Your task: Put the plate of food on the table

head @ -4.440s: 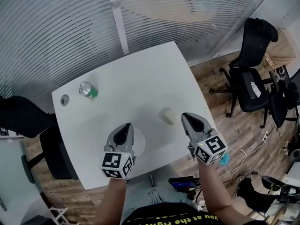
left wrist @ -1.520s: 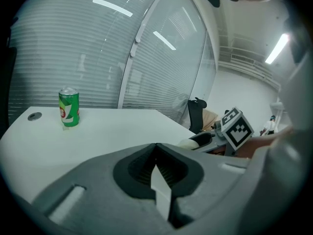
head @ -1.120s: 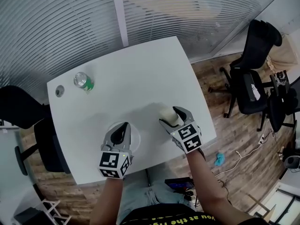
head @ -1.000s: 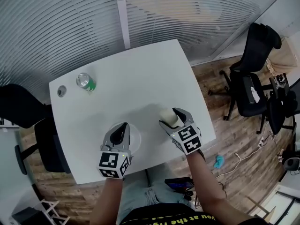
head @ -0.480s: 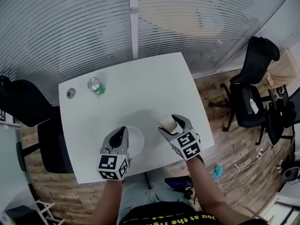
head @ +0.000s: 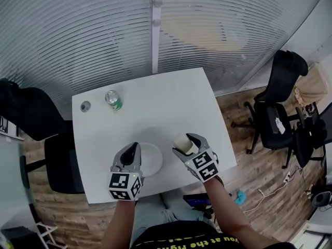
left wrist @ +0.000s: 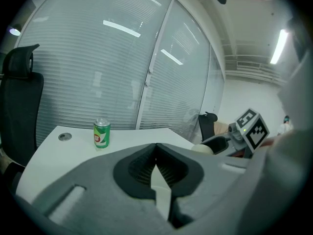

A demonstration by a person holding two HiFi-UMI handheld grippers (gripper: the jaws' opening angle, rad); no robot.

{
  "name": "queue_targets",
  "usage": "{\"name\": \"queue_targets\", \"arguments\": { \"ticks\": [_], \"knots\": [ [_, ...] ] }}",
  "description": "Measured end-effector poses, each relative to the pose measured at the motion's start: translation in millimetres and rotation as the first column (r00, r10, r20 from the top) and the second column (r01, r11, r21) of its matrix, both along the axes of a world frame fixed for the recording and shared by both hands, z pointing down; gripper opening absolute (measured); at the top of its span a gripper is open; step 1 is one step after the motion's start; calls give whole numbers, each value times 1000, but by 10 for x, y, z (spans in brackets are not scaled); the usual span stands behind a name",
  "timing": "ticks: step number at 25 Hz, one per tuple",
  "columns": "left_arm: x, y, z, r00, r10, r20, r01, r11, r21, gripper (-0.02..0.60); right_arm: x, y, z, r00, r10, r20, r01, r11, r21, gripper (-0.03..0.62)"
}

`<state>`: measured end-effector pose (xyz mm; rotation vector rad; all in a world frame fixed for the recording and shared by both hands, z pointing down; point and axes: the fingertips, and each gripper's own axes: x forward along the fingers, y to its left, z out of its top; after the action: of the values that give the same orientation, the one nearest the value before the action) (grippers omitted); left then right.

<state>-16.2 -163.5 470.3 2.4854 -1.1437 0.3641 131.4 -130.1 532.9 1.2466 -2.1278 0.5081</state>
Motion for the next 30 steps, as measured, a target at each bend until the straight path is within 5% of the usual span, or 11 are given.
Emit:
{"name": "queue_targets", "arguments": {
  "ticks": [17, 30],
  "knots": [
    [-497, 74, -148, 992, -130, -2, 130, 991, 27, 0, -798, -20, -123, 981, -196, 14, 195, 981, 18, 327],
    [-1056, 195, -80, 964, -267, 9, 267, 964, 10, 1, -1384, -7, -41, 939, -341, 33, 341, 940, -2, 327]
  ]
}}
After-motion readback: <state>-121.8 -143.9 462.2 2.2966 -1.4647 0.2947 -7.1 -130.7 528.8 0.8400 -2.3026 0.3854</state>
